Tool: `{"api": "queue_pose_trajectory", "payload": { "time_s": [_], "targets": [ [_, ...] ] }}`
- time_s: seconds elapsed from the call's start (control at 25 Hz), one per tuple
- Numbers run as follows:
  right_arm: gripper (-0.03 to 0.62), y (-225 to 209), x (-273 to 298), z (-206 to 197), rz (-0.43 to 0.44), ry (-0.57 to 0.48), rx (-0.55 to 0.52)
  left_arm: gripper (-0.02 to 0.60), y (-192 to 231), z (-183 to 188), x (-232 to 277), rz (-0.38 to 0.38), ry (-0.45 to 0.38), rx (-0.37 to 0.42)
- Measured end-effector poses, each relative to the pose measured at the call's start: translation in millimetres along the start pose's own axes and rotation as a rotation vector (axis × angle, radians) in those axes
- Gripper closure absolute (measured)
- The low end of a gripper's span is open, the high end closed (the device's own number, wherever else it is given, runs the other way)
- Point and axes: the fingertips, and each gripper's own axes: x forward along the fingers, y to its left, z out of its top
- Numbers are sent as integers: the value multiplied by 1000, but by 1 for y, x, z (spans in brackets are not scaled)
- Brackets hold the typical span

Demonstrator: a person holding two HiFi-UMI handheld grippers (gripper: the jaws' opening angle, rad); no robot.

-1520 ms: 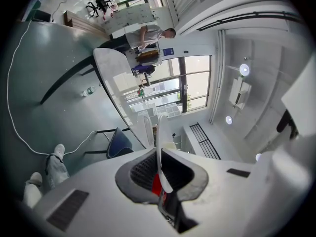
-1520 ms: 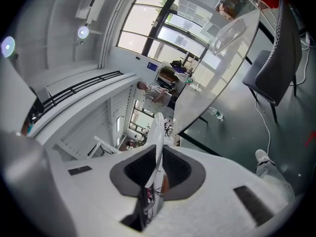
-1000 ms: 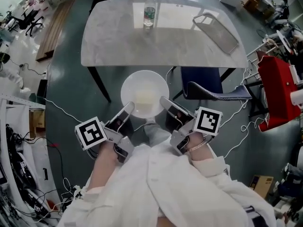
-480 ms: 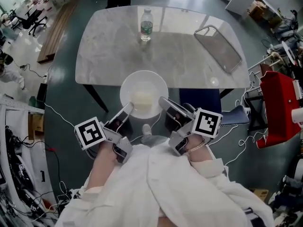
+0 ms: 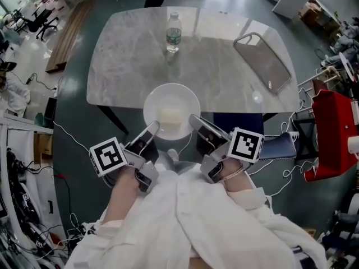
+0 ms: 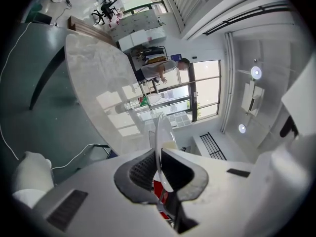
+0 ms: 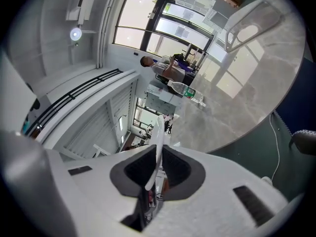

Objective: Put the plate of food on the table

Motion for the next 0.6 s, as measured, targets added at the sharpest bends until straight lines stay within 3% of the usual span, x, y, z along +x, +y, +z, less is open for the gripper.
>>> {"api": "queue_pose_trajectory", "payload": {
  "time_s": [0.6],
  "targets": [
    [566, -26, 51, 24, -40, 35, 44, 558, 19, 49, 26, 46, 7, -29]
  ]
}}
